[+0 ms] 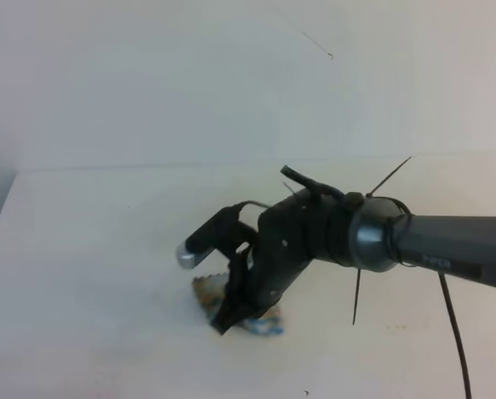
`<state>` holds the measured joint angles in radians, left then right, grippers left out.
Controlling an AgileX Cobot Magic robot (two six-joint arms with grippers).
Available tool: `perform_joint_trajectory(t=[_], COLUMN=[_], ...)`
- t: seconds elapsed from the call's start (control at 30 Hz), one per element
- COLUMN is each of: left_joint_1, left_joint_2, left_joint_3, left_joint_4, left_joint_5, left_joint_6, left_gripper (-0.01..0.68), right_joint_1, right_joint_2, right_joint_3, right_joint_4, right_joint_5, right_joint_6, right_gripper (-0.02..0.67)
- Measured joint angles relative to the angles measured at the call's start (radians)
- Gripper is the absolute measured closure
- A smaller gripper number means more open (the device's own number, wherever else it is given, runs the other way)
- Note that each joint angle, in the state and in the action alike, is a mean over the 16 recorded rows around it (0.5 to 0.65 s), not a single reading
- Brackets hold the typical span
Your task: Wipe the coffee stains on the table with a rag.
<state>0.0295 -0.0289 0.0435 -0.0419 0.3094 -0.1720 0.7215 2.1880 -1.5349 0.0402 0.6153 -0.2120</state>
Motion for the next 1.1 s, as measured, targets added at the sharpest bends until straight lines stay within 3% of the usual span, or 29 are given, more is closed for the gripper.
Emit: perform_joint_trajectory(t=[0.23,0.43,0.7,1.1], left_joint_1=[0.0,0.0,0.0,0.0], left_joint_2=[0.0,0.0,0.0,0.0], left_joint_3=[0.0,0.0,0.0,0.0], left_joint_4=[0.0,0.0,0.0,0.0], left_joint_5=[0.0,0.0,0.0,0.0], left_joint_6=[0.0,0.0,0.0,0.0], left_gripper=[0.672,0.672,0.672,0.672], right_joint_1=[-0.136,-0.265,-0.352,-0.315], right_joint_2=[-0.006,-0.03,-0.144,-0.331], right_joint_3=[-0.011,0.002,0.135,0.451], right_joint_4=[-0.306,-0.389,-0.311,-0.063], right_joint_5=[0.012,0.065,0.068,-0.145], right_joint_6=[0.237,0.326,0.317,0.23], right_gripper=[0.629,0.627,0.627,0.628])
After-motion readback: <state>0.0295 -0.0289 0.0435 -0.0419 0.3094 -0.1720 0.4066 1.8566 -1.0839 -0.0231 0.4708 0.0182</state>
